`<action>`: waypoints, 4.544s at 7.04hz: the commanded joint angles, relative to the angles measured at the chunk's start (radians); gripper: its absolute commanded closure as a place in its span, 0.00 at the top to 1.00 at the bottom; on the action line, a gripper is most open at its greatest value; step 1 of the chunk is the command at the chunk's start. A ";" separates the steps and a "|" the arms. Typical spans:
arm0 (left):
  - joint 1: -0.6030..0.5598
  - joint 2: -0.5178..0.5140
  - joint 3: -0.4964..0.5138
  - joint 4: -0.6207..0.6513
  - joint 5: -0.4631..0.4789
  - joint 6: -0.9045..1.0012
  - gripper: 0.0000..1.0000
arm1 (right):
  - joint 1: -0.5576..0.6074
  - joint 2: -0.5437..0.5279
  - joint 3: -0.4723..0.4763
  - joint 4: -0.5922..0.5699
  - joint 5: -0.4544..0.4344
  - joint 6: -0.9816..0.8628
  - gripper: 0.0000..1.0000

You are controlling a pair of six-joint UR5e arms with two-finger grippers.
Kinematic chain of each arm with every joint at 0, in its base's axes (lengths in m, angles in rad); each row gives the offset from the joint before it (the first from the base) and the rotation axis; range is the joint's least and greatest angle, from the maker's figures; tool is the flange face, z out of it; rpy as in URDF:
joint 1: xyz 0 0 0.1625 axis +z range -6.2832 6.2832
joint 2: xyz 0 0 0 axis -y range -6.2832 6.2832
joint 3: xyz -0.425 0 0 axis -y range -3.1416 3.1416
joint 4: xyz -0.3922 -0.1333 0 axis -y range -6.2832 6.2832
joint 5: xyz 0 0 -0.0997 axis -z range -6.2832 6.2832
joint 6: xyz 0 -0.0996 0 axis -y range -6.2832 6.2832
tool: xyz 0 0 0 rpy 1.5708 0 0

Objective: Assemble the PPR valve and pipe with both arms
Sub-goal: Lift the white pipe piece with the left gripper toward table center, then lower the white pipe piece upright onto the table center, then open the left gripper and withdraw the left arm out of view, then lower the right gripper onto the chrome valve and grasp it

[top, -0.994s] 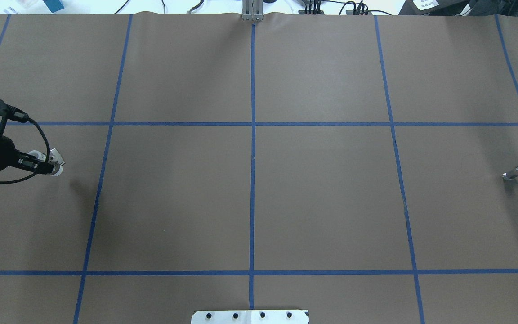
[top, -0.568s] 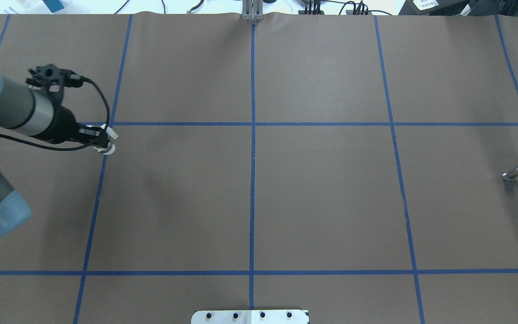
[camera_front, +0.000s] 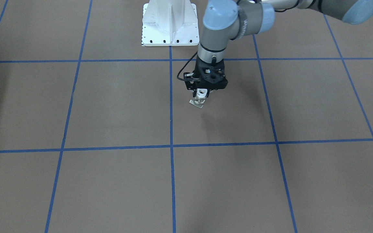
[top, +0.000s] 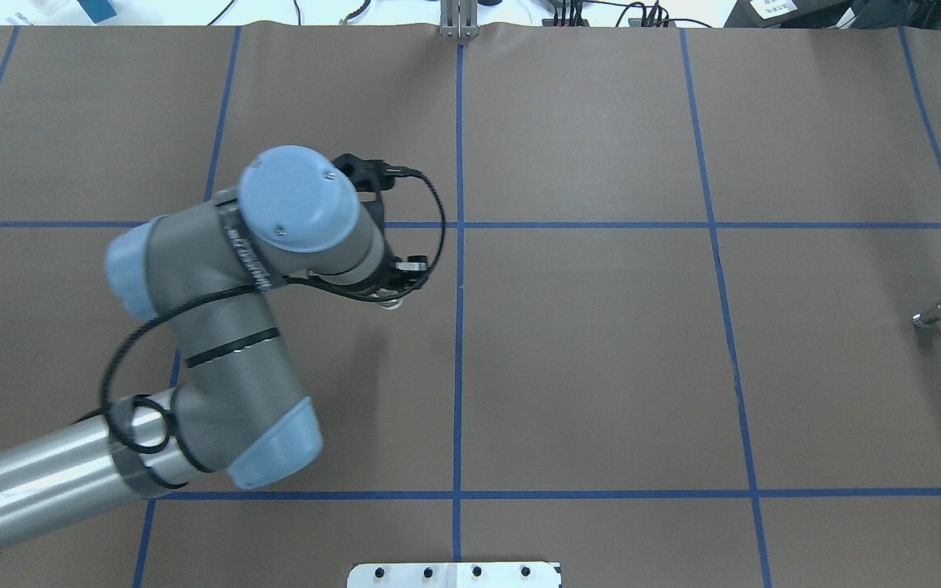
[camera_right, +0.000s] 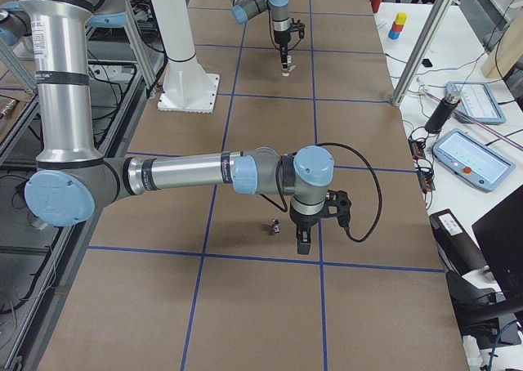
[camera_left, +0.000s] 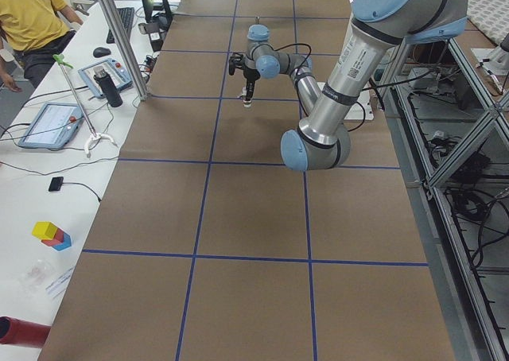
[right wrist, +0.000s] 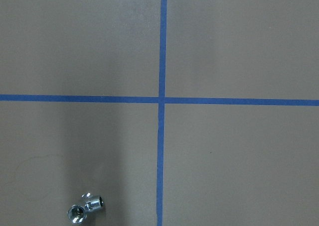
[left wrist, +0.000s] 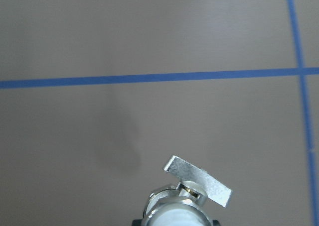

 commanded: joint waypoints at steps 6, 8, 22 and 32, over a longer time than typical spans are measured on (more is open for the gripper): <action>0.035 -0.206 0.299 -0.030 0.033 -0.011 0.07 | 0.000 0.000 -0.001 0.000 0.000 0.000 1.00; 0.037 -0.184 0.299 -0.082 0.033 0.004 0.79 | 0.000 0.000 -0.001 0.000 0.000 0.001 1.00; -0.728 0.579 -0.235 0.108 -0.360 1.332 0.99 | -0.038 -0.008 0.120 0.000 0.069 0.003 1.00; -0.913 0.753 -0.058 -0.082 -0.438 1.424 1.00 | -0.440 -0.226 0.019 0.738 -0.143 0.648 0.81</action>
